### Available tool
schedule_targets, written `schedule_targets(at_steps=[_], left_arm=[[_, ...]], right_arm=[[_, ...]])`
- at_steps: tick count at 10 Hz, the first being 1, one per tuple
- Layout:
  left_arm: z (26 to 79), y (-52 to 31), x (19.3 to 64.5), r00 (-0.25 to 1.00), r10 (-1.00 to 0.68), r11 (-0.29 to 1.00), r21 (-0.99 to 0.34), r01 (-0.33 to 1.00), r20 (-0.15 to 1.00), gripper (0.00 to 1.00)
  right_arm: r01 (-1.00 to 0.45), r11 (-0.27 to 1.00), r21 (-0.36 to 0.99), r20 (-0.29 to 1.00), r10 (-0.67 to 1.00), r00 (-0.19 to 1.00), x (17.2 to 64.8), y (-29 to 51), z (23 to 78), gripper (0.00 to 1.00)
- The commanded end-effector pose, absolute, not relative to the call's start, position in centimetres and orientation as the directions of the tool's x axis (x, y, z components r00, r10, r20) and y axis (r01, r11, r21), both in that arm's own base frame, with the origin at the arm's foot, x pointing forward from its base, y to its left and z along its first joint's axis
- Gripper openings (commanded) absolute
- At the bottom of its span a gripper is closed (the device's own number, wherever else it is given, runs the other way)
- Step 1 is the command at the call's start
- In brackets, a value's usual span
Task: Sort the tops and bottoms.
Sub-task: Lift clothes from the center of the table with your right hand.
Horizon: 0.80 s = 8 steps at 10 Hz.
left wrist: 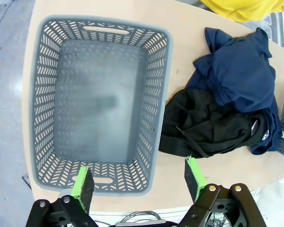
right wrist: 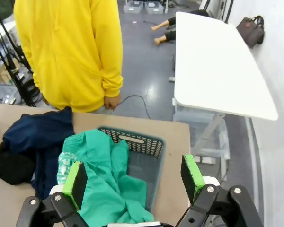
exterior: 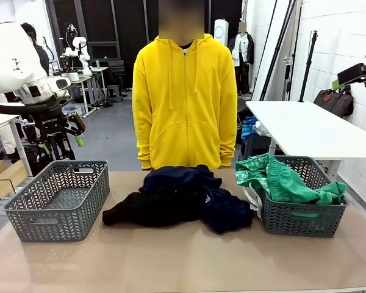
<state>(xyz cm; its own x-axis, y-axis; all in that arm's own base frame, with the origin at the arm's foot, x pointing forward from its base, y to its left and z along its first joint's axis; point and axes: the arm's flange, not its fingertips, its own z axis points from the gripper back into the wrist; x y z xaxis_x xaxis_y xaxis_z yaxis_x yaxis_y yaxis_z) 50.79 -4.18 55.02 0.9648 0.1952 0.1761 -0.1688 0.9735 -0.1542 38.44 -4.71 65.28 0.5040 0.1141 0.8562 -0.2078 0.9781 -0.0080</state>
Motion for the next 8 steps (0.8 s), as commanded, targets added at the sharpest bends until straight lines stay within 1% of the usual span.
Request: schedule_targets(at_steps=[1,2,3,4,5,6,7,8], left_arm=[[55.1,-4.2,50.7,0.959,0.213,0.971,-0.146,-0.188,0.184,1.0],[55.1,-4.2,50.7,0.959,0.213,0.971,-0.146,-0.188,0.184,1.0],[55.1,-4.2,50.7,0.959,0.213,0.971,-0.146,-0.188,0.184,1.0],[55.1,-4.2,50.7,0.959,0.213,0.971,-0.146,-0.188,0.184,1.0],[55.1,-4.2,50.7,0.959,0.213,0.971,-0.146,-0.188,0.184,1.0],[55.1,-4.2,50.7,0.959,0.213,0.971,-0.146,-0.188,0.184,1.0],[55.1,-4.2,50.7,0.959,0.213,0.971,-0.146,-0.188,0.184,1.0],[55.1,-4.2,50.7,0.959,0.213,0.971,-0.146,-0.188,0.184,1.0]], right_arm=[[-0.326,0.943,-0.068,0.798,0.247,0.55,43.0,-1.2,67.2,1.0],[-0.414,0.904,-0.107,0.746,0.348,0.568,45.1,2.2,67.9,1.0],[-0.494,0.861,-0.117,0.685,0.43,0.588,47.0,5.6,68.3,1.0],[-0.564,0.811,-0.153,0.626,0.521,0.58,48.9,8.9,68.3,1.0],[-0.654,0.746,-0.128,0.54,0.606,0.585,50.4,12.4,67.4,1.0],[-0.724,0.682,-0.101,0.457,0.679,0.575,51.4,15.2,65.3,1.0],[-0.777,0.623,-0.094,0.352,0.751,0.559,51.5,17.5,62.5,1.0],[-0.809,0.583,-0.079,0.285,0.791,0.542,51.2,18.7,59.7,1.0]])
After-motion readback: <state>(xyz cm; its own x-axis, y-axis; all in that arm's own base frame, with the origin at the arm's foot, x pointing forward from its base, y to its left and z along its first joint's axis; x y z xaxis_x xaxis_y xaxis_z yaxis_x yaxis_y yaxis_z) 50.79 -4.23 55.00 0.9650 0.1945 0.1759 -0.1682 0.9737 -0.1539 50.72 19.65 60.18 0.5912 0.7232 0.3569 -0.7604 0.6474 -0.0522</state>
